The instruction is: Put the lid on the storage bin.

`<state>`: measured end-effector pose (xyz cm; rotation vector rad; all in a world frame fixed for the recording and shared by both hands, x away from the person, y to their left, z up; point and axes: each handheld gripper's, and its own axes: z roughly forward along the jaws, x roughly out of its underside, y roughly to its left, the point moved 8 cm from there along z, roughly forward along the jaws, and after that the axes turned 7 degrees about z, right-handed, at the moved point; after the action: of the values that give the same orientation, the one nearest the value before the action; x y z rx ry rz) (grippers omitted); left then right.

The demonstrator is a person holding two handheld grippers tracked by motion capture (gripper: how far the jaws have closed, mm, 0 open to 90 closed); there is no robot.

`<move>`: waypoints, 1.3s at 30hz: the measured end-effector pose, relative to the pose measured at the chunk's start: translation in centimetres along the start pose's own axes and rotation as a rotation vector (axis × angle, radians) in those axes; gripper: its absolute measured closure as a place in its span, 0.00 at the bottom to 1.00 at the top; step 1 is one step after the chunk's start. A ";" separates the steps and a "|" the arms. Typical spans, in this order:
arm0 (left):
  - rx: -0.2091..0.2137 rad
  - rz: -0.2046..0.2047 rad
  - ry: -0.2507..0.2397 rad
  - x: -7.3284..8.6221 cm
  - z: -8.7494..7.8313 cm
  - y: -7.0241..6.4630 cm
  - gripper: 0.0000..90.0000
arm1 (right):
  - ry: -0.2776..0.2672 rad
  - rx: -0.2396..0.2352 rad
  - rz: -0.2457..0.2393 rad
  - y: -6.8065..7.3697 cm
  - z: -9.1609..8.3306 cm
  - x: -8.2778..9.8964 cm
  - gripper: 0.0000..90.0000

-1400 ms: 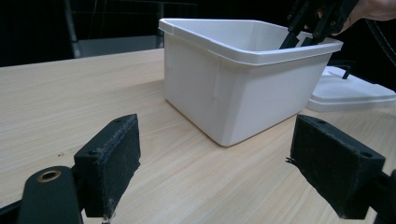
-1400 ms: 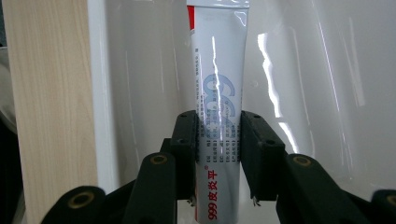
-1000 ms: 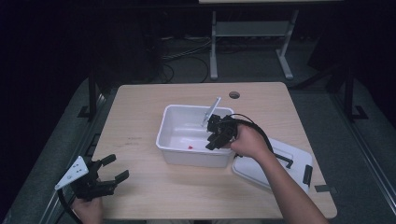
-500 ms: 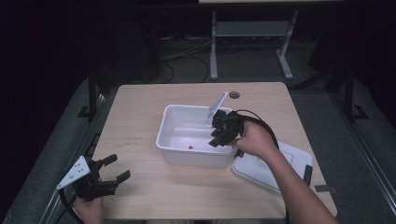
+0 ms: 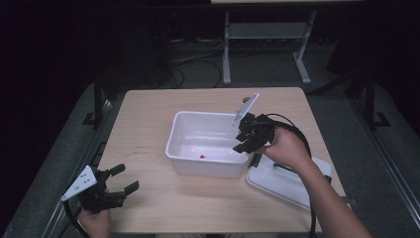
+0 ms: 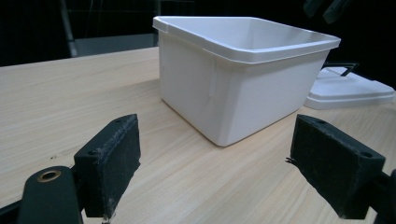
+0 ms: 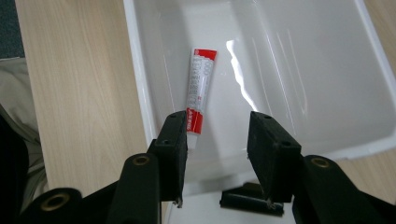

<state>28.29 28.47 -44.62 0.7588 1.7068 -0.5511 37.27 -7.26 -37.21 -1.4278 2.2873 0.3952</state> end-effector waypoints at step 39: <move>0.002 0.008 0.010 0.0 0.3 -0.1 0.17 | -0.005 0.085 0.164 -2.5 -1.8 11.9 0.59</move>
<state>28.41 28.12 -44.72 0.7707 1.7114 -0.5447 34.57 -18.48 -41.40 -1.2022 2.3948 0.3458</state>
